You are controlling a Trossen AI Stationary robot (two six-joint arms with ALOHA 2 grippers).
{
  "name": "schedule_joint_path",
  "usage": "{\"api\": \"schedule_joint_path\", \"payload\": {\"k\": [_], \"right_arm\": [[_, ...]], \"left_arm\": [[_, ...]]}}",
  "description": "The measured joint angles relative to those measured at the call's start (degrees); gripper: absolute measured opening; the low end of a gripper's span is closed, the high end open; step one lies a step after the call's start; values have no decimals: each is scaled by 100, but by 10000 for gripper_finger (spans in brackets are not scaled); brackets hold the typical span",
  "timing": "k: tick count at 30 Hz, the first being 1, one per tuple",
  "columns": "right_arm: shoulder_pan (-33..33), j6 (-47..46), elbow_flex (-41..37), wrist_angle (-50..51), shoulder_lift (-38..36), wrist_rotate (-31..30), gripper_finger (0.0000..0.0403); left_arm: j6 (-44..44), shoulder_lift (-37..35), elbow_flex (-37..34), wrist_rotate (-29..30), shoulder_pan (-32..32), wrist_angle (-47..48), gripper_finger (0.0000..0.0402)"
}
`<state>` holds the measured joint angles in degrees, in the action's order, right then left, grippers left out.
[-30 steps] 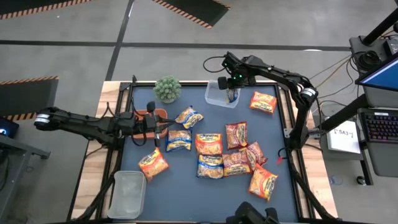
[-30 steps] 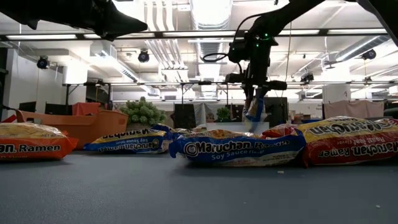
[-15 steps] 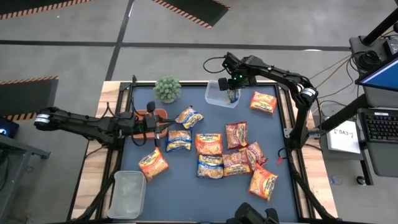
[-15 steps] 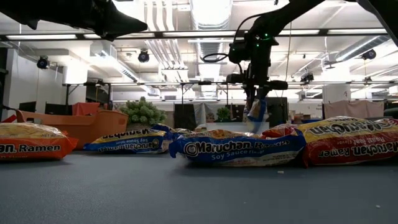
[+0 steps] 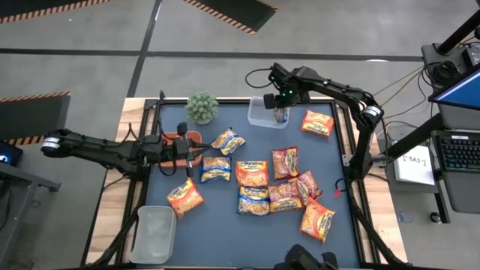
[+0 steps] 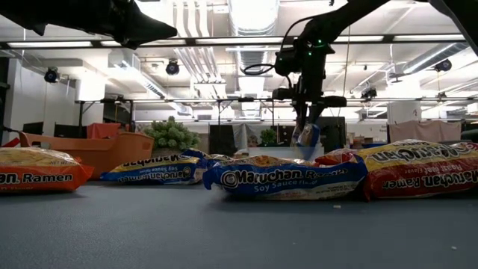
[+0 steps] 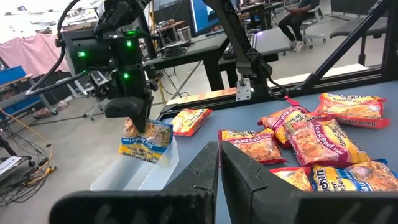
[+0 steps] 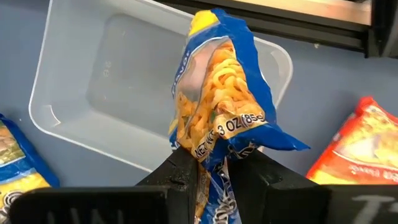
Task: Sort Maruchan noodles
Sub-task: Put the blue noodle pack into the transparent bin
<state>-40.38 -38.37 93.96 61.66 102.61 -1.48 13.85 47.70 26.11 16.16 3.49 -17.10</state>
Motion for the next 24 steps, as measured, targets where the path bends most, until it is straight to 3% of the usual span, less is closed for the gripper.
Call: {"api": "schedule_joint_path", "payload": {"k": [11, 24], "right_arm": [[37, 195, 454, 311, -17, -1, 66], [24, 350, 587, 406, -17, -238, 32]], "left_arm": [[0, 0, 0, 0, 0, 0, 0], [0, 2, 0, 0, 0, 0, 0]]}}
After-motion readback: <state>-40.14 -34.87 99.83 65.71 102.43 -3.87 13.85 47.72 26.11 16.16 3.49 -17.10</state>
